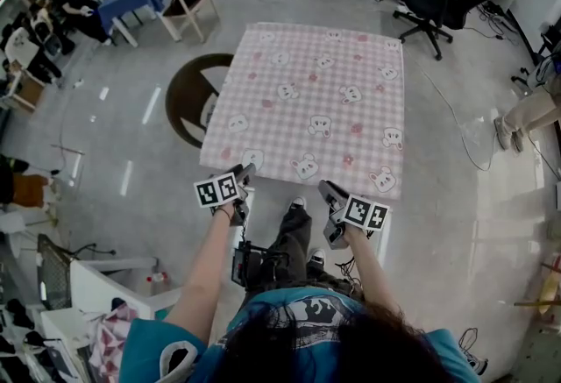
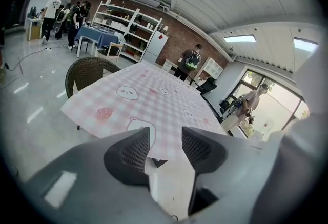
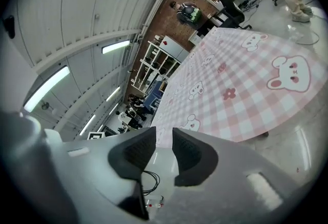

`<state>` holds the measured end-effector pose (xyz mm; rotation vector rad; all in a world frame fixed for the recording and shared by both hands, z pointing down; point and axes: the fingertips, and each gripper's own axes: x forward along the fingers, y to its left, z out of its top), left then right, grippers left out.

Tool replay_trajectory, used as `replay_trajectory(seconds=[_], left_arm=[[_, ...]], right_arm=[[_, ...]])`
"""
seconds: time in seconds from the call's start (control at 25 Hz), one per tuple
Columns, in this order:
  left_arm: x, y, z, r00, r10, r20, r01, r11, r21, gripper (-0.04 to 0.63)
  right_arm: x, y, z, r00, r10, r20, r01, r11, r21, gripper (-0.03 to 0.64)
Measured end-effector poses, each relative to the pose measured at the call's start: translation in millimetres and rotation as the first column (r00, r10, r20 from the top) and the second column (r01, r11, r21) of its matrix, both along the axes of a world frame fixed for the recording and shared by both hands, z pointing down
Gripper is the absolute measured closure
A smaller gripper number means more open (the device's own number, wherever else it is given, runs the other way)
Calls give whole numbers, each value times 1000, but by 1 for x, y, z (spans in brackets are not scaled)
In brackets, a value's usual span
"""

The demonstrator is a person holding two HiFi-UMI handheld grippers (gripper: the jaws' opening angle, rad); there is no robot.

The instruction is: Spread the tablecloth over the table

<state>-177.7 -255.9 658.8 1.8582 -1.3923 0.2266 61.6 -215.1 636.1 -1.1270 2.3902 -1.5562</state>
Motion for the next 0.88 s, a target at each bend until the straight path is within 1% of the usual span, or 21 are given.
replay_trajectory(seconds=[0.16,0.28,0.4,0.52,0.68,0.76,0.88], left_arm=[[20,8,-26,999,39,0,-39,998,55,387],[34,10,-56,997,77,20,-79,988,133,390],[50,12,-86,994,113,14,-113,972,206,397],[58,19,-112,988,152,3,-148,952,268,407],[58,38,-132,982,191,-11,-177,931,318,413],[59,47,-140,977,215,-1,-202,919,338,417],[66,59,-153,963,266,37,-261,893,366,420]], right_arm=[[3,3,-26,999,-31,-23,32,997,76,518],[1,6,-43,997,-57,-60,65,988,143,520],[1,7,-59,993,-76,-86,91,978,186,522],[-6,9,-75,990,-95,-106,118,966,231,523],[-16,18,-90,985,-112,-128,143,952,272,523],[-18,23,-96,983,-112,-145,150,946,289,522],[-21,29,-109,981,-105,-161,152,936,318,523]])
